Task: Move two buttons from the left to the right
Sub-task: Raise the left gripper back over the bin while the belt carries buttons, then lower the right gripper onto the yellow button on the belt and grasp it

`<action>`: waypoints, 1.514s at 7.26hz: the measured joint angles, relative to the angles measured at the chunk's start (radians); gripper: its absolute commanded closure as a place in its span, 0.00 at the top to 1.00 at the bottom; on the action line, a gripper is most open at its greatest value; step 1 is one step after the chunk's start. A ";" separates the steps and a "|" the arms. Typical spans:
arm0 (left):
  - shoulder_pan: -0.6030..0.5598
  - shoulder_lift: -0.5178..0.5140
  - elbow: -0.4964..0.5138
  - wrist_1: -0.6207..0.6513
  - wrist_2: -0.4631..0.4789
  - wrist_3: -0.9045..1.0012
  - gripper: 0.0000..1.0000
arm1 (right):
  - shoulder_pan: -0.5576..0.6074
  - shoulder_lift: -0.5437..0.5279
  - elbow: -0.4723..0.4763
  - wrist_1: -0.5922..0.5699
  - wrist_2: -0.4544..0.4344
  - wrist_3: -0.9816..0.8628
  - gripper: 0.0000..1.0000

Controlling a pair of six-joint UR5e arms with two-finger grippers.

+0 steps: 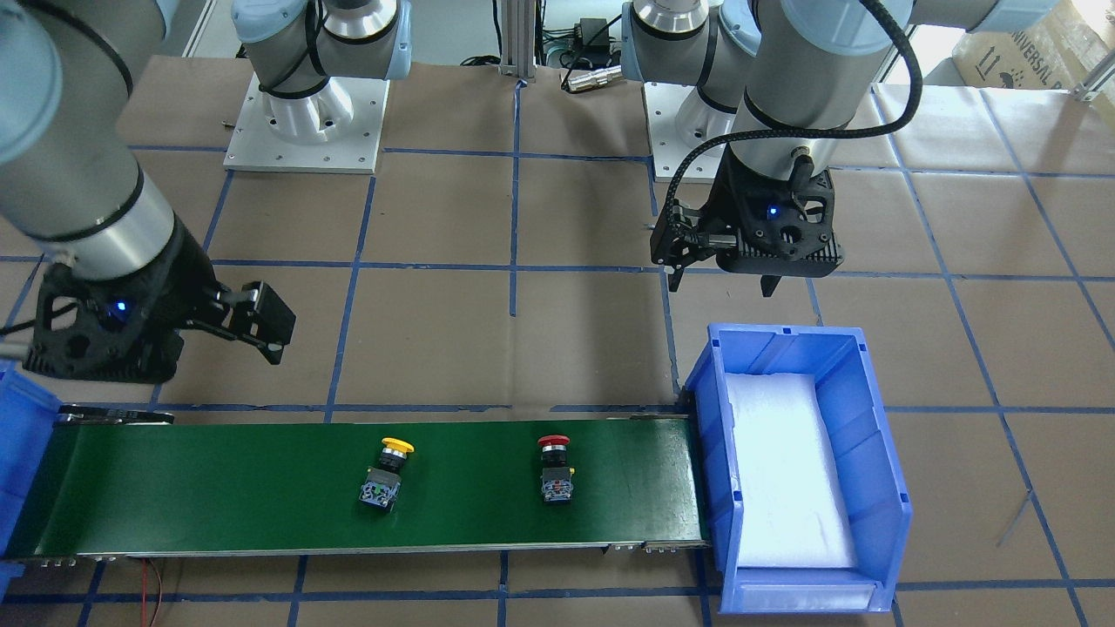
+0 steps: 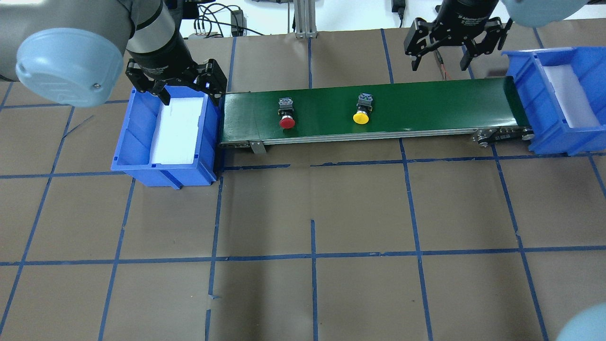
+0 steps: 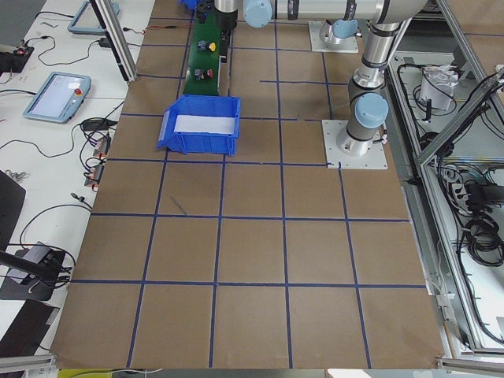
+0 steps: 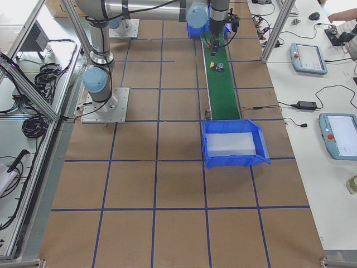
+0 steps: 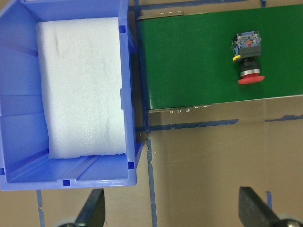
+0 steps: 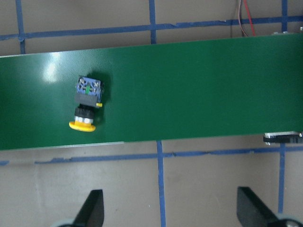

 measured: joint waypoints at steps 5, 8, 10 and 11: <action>0.000 0.000 0.000 0.000 0.000 0.000 1.00 | 0.032 0.218 -0.062 -0.167 0.004 0.006 0.92; 0.000 0.001 0.000 0.000 0.001 0.000 1.00 | 0.079 0.254 -0.046 -0.231 -0.002 0.026 0.99; 0.000 0.001 0.000 0.000 0.002 0.000 1.00 | 0.077 0.256 -0.002 -0.239 -0.001 0.042 0.99; 0.000 0.001 0.000 0.000 0.002 0.000 1.00 | 0.070 0.257 0.014 -0.243 -0.002 0.043 1.00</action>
